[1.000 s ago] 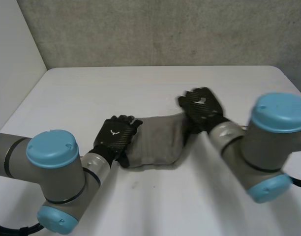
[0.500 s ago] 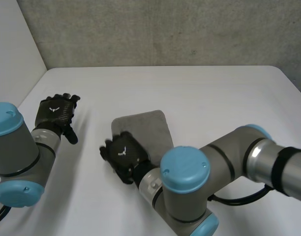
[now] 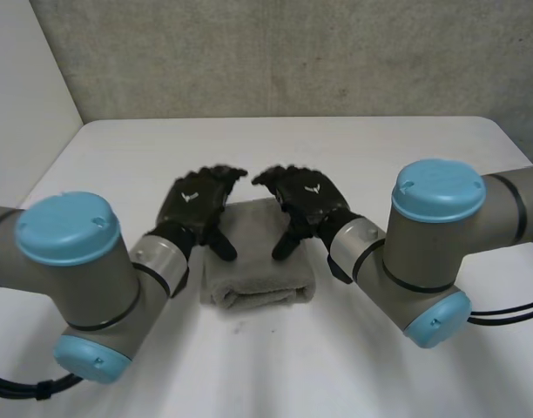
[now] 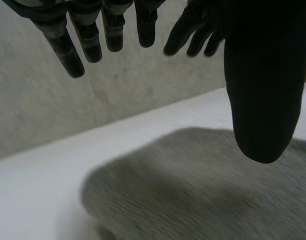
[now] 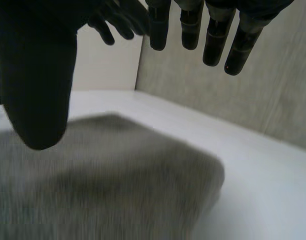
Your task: Fold the towel.
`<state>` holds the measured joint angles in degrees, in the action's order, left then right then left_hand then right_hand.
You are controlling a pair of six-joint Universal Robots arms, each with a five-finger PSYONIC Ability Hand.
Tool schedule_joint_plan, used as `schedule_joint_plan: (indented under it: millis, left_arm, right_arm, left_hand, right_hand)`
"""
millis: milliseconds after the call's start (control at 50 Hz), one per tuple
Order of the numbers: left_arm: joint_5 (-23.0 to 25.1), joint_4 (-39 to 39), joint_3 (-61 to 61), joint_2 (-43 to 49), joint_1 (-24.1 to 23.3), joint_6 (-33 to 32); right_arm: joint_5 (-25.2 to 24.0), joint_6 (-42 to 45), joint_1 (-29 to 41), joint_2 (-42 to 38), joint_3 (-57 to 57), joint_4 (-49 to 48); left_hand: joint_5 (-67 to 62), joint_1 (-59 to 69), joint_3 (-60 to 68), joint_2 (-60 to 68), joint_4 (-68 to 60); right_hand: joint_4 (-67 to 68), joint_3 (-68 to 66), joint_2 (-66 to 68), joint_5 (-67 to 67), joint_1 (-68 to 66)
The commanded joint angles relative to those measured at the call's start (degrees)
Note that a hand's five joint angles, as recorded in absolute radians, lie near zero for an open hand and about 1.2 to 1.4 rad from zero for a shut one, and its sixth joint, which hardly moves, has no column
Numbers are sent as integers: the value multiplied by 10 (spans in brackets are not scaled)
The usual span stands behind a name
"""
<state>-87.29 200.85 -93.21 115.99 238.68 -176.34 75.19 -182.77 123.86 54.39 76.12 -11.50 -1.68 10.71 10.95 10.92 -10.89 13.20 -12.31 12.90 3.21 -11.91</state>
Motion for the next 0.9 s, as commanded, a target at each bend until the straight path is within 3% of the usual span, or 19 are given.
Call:
schedule_joint_plan:
  millis: [20,160,400,580,700,900]
  left_arm:
    - [-2,-45,13,67,20,6]
    - [-2,-73,14,58,39,4]
    - [5,-136,54,-60,39,2]
    - [3,-246,172,-167,46,2]
    - [1,-303,201,-190,78,1]
    - [-1,-306,191,-202,78,0]
  right_arm:
    - [-4,12,-13,-83,-35,39]
    - [7,54,-19,-90,-55,90]
    - [82,60,-38,100,-55,89]
    - [159,80,-75,221,-38,81]
    - [153,114,-106,251,-13,88]
    - [152,147,-109,254,14,85]
  left_hand:
    - [-9,19,16,17,-17]
    - [-4,14,11,11,-12]
    - [-4,14,11,11,-12]
    - [-9,19,16,16,-17]
    - [-9,19,16,17,-17]
    - [0,10,8,8,-8]
  right_hand:
    - [-32,23,-29,-32,19]
    - [-32,23,-29,-32,19]
    - [-32,23,-29,-32,19]
    - [-32,23,-29,-32,19]
    - [-32,23,-29,-32,19]
    - [-32,23,-29,-32,19]
